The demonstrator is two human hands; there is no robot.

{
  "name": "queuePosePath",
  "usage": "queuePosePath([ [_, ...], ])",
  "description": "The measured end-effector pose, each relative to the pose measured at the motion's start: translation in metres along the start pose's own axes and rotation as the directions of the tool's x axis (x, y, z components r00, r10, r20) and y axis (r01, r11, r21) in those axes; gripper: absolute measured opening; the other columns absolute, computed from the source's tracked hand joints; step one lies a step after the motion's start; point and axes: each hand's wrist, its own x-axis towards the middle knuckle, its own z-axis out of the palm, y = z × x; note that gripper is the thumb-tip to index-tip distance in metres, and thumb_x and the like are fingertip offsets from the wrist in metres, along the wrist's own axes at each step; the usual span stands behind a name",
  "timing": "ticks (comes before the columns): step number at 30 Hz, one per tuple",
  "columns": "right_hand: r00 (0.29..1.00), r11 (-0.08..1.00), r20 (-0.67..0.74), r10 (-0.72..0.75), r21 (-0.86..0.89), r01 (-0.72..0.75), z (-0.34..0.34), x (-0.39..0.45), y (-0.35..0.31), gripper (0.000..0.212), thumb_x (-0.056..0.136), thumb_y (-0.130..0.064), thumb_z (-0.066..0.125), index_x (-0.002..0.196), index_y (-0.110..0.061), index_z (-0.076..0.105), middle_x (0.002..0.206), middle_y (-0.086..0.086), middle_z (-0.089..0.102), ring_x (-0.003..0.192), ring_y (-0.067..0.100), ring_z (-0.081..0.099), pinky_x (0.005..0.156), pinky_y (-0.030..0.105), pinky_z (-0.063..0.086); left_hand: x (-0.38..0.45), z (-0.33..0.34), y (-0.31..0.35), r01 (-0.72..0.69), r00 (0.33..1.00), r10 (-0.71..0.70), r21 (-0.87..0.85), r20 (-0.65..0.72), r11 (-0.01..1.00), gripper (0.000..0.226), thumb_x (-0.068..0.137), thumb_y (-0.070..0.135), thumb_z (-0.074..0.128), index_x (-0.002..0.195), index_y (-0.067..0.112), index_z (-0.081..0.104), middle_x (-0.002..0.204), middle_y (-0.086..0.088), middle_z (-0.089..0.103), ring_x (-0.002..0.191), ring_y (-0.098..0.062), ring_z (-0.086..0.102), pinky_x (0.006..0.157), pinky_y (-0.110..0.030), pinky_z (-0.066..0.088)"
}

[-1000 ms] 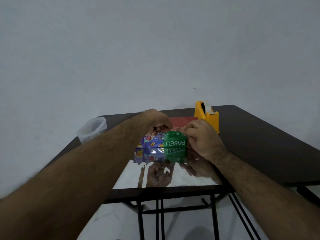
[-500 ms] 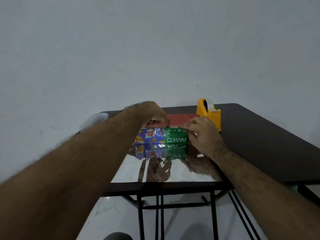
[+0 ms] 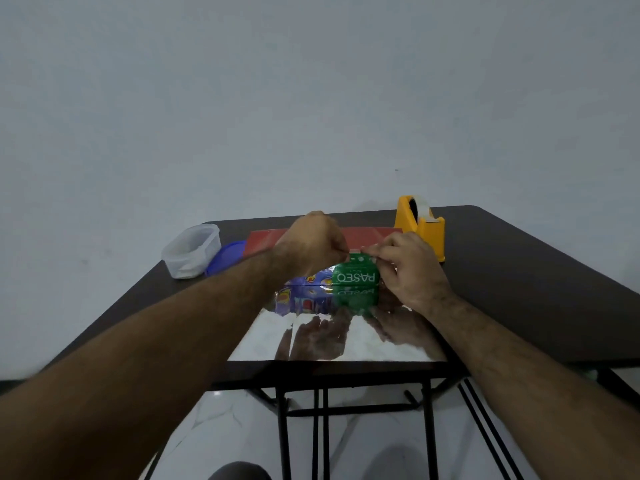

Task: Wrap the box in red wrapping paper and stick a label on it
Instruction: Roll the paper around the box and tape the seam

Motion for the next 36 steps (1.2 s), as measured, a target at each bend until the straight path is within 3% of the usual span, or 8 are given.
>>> queuePosePath([
  [6, 1.000, 1.000, 0.005, 0.018, 0.013, -0.018, 0.003, 0.000, 0.003, 0.033, 0.091, -0.018, 0.063, 0.117, -0.024, 0.082, 0.090, -0.004, 0.064, 0.090, 0.021, 0.055, 0.076, 0.039, 0.048, 0.006, 0.005, 0.001, 0.074, 0.992, -0.090, -0.164, -0.092, 0.984, 0.006, 0.086, 0.031, 0.087, 0.087, 0.025, 0.085, 0.077, 0.017, 0.072, 0.069, 0.003, 0.065, 0.059, -0.012, 0.050],
  [12, 0.998, 0.998, 0.005, 0.057, 0.029, -0.057, 0.002, 0.001, 0.002, 0.033, 0.089, -0.021, 0.064, 0.116, -0.025, 0.082, 0.092, -0.005, 0.065, 0.093, 0.023, 0.058, 0.078, 0.043, 0.051, 0.002, 0.003, -0.012, 0.052, 0.998, -0.055, -0.063, -0.041, 0.997, 0.012, 0.093, 0.036, 0.082, 0.093, 0.024, 0.085, 0.079, 0.022, 0.066, 0.072, 0.004, 0.063, 0.062, -0.014, 0.042],
  [16, 0.994, 0.993, 0.027, 0.104, 0.052, -0.105, 0.000, 0.001, -0.003, 0.034, 0.086, -0.028, 0.068, 0.117, -0.025, 0.081, 0.092, -0.009, 0.063, 0.095, 0.020, 0.057, 0.082, 0.041, 0.050, -0.001, -0.011, -0.024, 0.018, 1.000, -0.018, 0.013, -0.002, 1.000, 0.013, 0.091, 0.031, 0.081, 0.092, 0.019, 0.085, 0.082, 0.015, 0.066, 0.075, -0.006, 0.064, 0.073, -0.025, 0.052],
  [19, 0.989, 0.987, 0.031, 0.145, 0.071, -0.146, -0.004, 0.004, -0.001, 0.035, 0.085, -0.035, 0.072, 0.116, -0.023, 0.081, 0.096, -0.007, 0.069, 0.099, 0.019, 0.058, 0.086, 0.036, 0.047, 0.008, -0.015, -0.019, 0.059, 0.996, -0.067, -0.133, -0.060, 0.989, 0.012, 0.092, 0.029, 0.081, 0.093, 0.018, 0.084, 0.085, 0.011, 0.070, 0.073, -0.004, 0.065, 0.067, -0.021, 0.052],
  [23, 0.967, 0.954, -0.063, 0.247, 0.188, -0.232, -0.013, 0.009, 0.012, 0.028, 0.086, -0.023, 0.085, 0.114, -0.022, 0.082, 0.104, -0.006, 0.075, 0.103, 0.011, 0.061, 0.091, 0.010, 0.041, 0.033, -0.013, 0.004, 0.099, 0.980, -0.147, -0.314, -0.131, 0.944, 0.006, 0.092, 0.020, 0.079, 0.096, 0.021, 0.084, 0.080, 0.019, 0.068, 0.075, 0.008, 0.060, 0.067, -0.010, 0.045],
  [25, 0.950, 0.949, -0.123, 0.288, 0.171, -0.265, -0.021, 0.013, 0.023, 0.028, 0.088, -0.029, 0.081, 0.116, -0.025, 0.082, 0.106, -0.008, 0.075, 0.101, 0.010, 0.063, 0.094, 0.021, 0.047, 0.045, -0.012, 0.016, 0.083, 0.991, -0.111, -0.306, -0.073, 0.948, 0.016, 0.090, 0.012, 0.074, 0.098, 0.021, 0.086, 0.083, 0.016, 0.072, 0.078, 0.005, 0.063, 0.074, -0.017, 0.053],
  [31, 0.993, 0.992, 0.033, -0.115, -0.046, 0.116, -0.023, 0.009, 0.032, 0.036, 0.089, -0.034, 0.070, 0.122, -0.025, 0.079, 0.110, 0.000, 0.069, 0.103, 0.022, 0.057, 0.092, 0.036, 0.042, 0.052, -0.006, 0.028, -0.095, 0.970, 0.074, 0.083, 0.232, 0.992, 0.024, 0.086, 0.026, 0.062, 0.092, 0.026, 0.085, 0.084, 0.014, 0.067, 0.089, -0.018, 0.066, 0.085, -0.040, 0.059],
  [36, 0.990, 0.989, -0.009, -0.141, -0.049, 0.140, -0.012, 0.013, 0.032, 0.033, 0.089, -0.043, 0.070, 0.111, -0.022, 0.084, 0.108, -0.001, 0.071, 0.103, 0.023, 0.057, 0.093, 0.041, 0.045, 0.046, 0.005, 0.000, -0.128, 0.979, 0.140, -0.084, 0.150, 0.988, 0.039, 0.087, -0.003, 0.060, 0.102, 0.022, 0.087, 0.097, 0.018, 0.066, 0.100, -0.010, 0.063, 0.094, -0.026, 0.050],
])
